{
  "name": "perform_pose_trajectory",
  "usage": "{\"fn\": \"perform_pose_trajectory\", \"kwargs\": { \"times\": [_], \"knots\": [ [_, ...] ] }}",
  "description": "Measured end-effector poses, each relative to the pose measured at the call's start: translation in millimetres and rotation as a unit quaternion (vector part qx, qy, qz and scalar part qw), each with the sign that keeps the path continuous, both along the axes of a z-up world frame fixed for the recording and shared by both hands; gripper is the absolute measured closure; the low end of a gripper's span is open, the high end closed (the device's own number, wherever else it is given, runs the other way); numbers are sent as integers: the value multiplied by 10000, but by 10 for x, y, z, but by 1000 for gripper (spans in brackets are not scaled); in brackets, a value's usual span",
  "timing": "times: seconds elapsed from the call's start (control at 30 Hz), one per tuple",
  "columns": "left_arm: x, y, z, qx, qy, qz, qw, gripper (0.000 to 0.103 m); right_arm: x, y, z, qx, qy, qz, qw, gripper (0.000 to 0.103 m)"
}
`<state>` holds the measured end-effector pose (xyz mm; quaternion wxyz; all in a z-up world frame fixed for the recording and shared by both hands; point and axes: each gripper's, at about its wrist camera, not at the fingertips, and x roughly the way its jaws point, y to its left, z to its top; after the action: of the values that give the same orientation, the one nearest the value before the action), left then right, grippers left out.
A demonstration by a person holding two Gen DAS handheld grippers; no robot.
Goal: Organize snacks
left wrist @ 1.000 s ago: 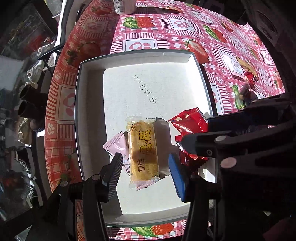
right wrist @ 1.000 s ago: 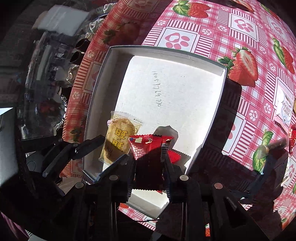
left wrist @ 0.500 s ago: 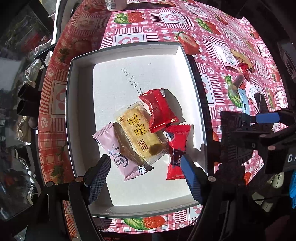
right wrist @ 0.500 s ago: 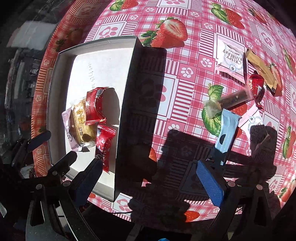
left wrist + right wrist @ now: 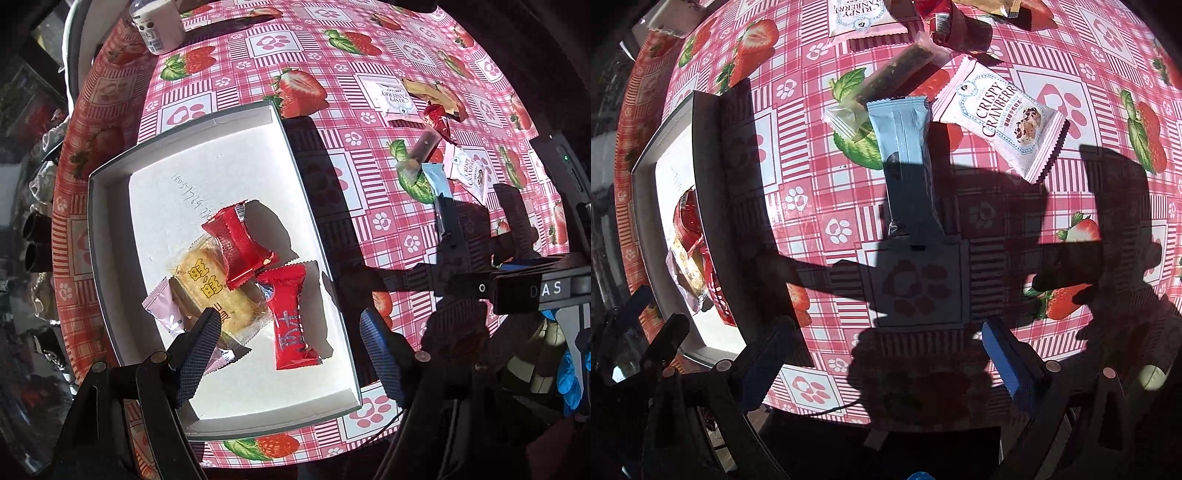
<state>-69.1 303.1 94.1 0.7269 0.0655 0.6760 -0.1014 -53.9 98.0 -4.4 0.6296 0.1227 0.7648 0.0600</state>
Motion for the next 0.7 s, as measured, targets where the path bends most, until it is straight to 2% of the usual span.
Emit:
{"fn": "perform_pose_trajectory", "kwargs": {
  "times": [0.23,0.53,0.7],
  "knots": [
    [28,-184,53,43,-23,-214,9998,22,-91,-215,-151,108,225,-163,9996,2],
    [56,-317,97,110,-45,-348,9993,22,-101,-164,-147,186,254,-222,9993,2],
    [54,-329,96,110,-42,-348,9993,22,-39,-349,-135,208,292,-257,9990,2]
  ]
}}
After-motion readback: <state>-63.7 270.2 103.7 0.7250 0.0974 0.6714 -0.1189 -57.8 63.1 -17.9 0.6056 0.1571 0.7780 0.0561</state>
